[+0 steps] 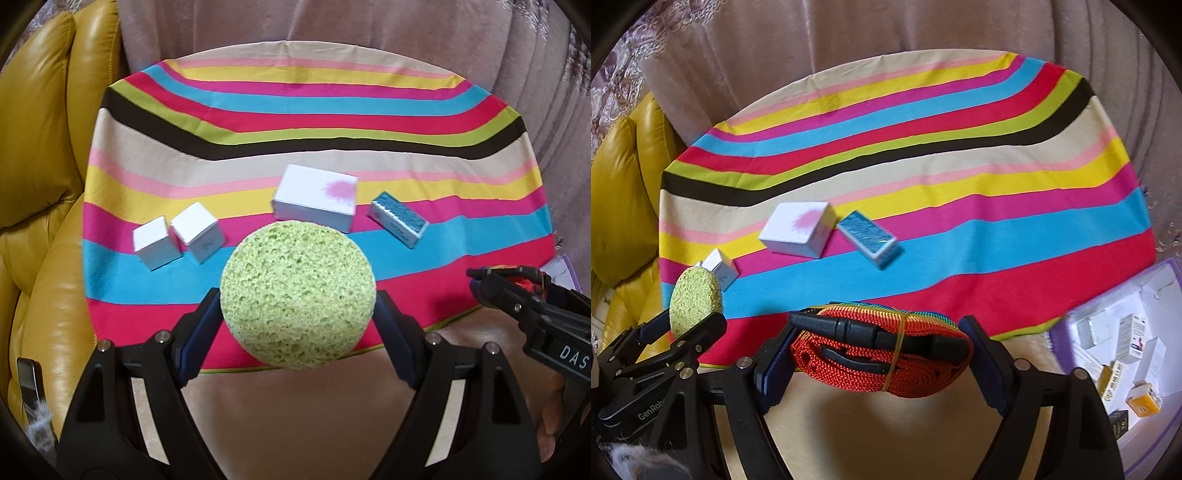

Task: Organize objects
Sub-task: 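Carry the sponge and red strap over the purple-rimmed box with both grippers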

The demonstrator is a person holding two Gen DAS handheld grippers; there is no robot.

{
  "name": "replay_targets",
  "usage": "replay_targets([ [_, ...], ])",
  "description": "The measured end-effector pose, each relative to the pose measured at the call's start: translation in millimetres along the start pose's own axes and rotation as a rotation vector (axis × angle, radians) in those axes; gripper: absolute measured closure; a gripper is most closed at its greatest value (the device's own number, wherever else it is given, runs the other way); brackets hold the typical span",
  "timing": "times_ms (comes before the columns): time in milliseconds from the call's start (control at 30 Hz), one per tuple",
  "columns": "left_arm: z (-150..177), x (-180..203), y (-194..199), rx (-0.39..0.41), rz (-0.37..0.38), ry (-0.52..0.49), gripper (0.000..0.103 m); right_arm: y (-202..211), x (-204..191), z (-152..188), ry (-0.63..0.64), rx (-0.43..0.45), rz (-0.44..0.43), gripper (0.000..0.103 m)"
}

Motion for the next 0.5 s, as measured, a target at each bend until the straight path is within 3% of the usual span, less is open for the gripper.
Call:
replay_targets([
  [233,2.5,28.9,3.1,0.002,0.040,-0.043,0.020,11.1,27.6,8.5,-0.028,0.001,0.042,0.020],
  [500,9.0,62.0,7.1,0.001,0.081,-0.105,0.020,22.5,54.6,19.7,-0.082,0.008,0.029,0.020],
])
Point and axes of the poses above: each gripper's, at about its wrist camera, not at the fingertips, and y roughly against the way its jaws point, x to its right, z to its underside, the point moved 1 cm from there along -y, roughly the way its jaws point, and after that the axes turned 9 degrees about y, right-handed, at the moved point
